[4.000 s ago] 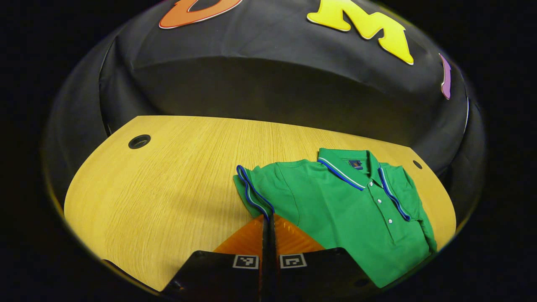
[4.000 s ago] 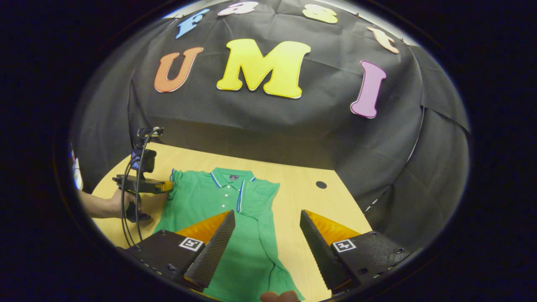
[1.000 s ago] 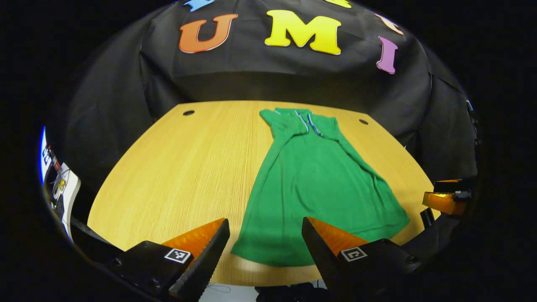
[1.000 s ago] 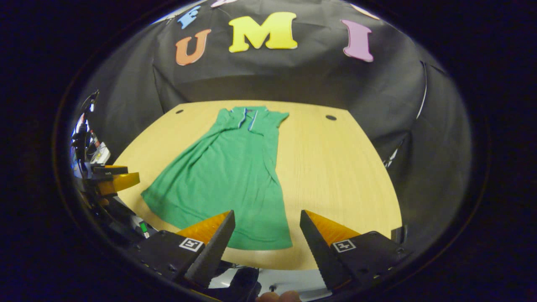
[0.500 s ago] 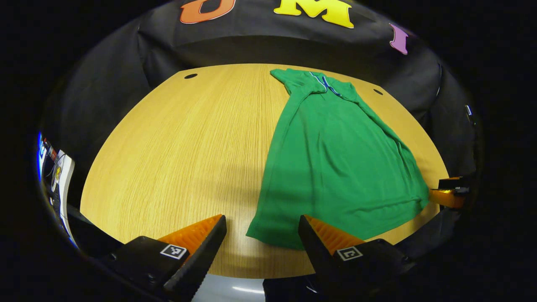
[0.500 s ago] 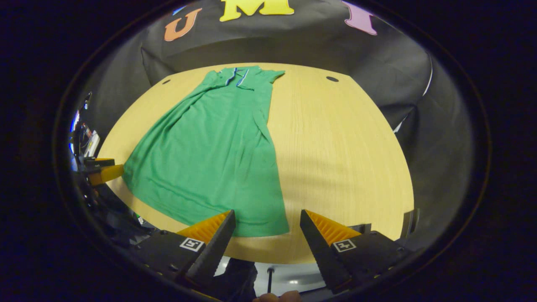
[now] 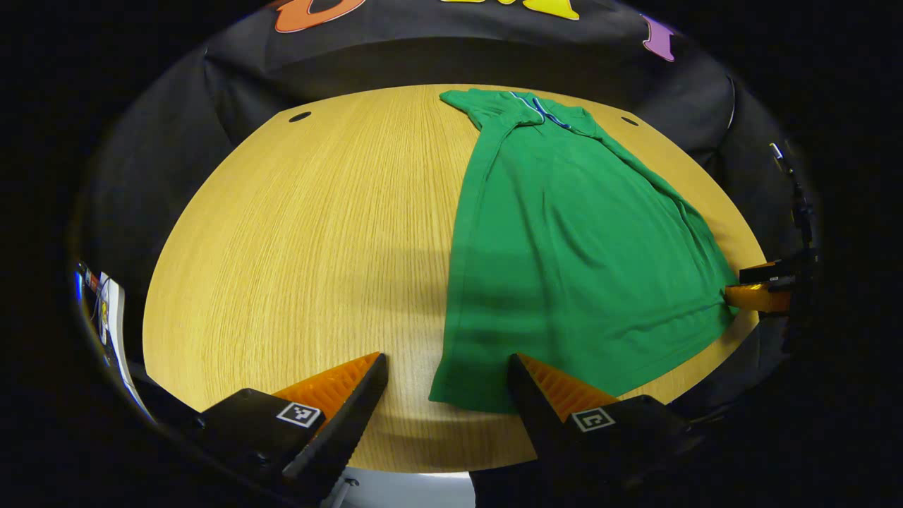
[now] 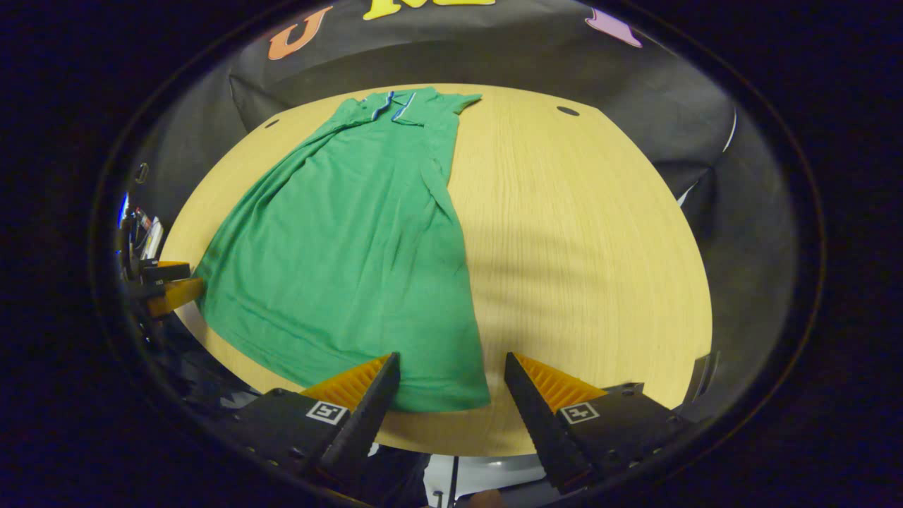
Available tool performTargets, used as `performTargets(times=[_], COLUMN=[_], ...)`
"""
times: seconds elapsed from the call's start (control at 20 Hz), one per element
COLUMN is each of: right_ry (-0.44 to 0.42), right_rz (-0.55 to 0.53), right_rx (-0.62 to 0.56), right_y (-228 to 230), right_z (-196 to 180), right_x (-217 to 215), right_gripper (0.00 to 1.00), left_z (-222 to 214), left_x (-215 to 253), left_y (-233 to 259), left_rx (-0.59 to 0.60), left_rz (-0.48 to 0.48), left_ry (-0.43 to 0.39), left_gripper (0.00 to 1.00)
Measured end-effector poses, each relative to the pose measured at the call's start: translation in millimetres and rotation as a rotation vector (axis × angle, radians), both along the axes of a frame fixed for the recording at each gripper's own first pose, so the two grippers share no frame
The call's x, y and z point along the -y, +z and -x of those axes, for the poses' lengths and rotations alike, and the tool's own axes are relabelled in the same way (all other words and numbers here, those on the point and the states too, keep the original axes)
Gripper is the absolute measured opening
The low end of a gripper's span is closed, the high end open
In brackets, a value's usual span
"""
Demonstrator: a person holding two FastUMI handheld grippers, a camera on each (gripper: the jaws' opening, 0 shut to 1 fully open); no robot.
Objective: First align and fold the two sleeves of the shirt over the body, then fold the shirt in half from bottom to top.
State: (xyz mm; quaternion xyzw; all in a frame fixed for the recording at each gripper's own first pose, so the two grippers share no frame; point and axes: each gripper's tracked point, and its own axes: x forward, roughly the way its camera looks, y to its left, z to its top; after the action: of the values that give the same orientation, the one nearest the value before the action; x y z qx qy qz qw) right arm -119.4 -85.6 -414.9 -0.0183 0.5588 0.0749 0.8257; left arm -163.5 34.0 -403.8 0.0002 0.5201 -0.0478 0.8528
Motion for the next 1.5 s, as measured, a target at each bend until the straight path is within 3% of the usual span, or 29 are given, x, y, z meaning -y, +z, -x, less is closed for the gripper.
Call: performTargets(times=[0.1,0.35,0.45,0.5,0.55,0.6,0.65,0.75,1.0,1.5], right_ry=[-0.014,-0.041,-0.052,-0.06,-0.065,-0.06,-0.064,-0.066,-0.077,-0.136], right_rz=[-0.003,-0.014,-0.041,-0.056,-0.06,-0.076,-0.077,-0.086,-0.117,-0.172], right_rx=[-0.009,-0.021,-0.026,-0.041,-0.039,-0.043,-0.05,-0.046,-0.018,0.088], right_y=[-1,-1,1,0,0,0,0,1,14,71], right_z=[2,6,7,10,8,8,11,10,5,-36], right_x=[1,-5,-12,-16,-15,-19,-20,-22,-26,-31], right_gripper=[0.93,0.69,0.43,0.23,0.04,0.04,0.01,0.0,0.0,0.0], left_z=[0,2,4,3,5,5,5,6,6,-22], left_x=[-1,8,11,12,13,15,16,17,24,39], left_y=[0,0,0,0,1,-1,1,1,12,70], left_rx=[-0.002,-0.026,-0.038,-0.047,-0.057,-0.068,-0.07,-0.081,-0.1,0.009], left_rz=[0.0,0.006,0.011,0.013,0.016,0.02,0.027,0.038,0.113,0.229], left_ry=[-0.006,0.004,-0.014,-0.021,-0.034,-0.045,-0.037,-0.029,-0.014,-0.108], left_gripper=[1.0,0.97,0.78,0.73,0.61,0.56,0.23,0.1,0.07,0.06])
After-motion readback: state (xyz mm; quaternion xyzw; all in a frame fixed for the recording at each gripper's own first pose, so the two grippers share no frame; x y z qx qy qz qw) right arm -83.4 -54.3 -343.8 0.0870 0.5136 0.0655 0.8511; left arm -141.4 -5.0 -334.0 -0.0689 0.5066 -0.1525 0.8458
